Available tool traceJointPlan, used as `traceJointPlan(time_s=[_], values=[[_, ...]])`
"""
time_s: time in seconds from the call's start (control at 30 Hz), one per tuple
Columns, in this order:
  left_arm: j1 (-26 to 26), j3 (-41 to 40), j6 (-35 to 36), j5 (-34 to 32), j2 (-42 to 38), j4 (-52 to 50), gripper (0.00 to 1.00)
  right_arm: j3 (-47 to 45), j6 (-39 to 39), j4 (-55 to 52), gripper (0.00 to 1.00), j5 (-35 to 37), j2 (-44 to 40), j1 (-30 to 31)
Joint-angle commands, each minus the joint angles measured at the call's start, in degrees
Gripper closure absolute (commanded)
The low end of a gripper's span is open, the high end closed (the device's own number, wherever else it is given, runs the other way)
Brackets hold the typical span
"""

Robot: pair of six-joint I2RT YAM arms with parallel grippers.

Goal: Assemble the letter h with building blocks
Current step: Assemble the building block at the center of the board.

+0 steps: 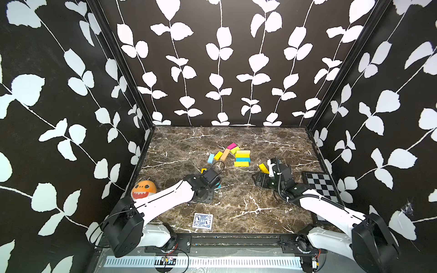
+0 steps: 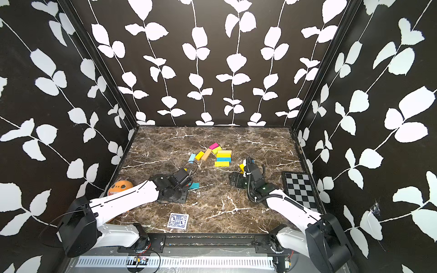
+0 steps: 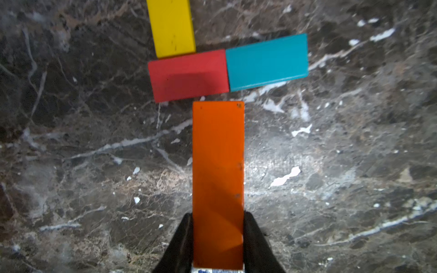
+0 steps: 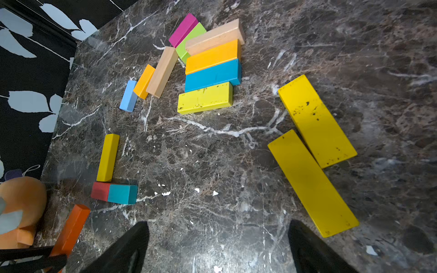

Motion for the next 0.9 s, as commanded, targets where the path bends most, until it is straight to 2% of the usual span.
traceJointPlan(time_s=[0.0, 0.23, 0.57, 0.87], values=[[0.5, -1.14, -2.77, -0.05, -1.77, -3.56, 0.72, -1.2, -0.02, 1.43, 0.09, -0.27, -1.43, -0.66], [1.75, -3.1, -3.26, 0.07, -1.51, -2.45, 0.75, -1.55, -0.19, 1.17, 0.08, -0.51, -2.78, -1.39], [3.6, -1.38, -1.58, -0.73, 4.23, 0.78, 0.78, -1.83, 0.01, 0.82, 0.08, -1.28, -3.88, -2.55], [4.13, -1.98, -1.03, -0.32, 6.18, 3.29, 0.79, -1.91, 0.0, 0.95, 0.08, -1.66, -4.0, -3.23]])
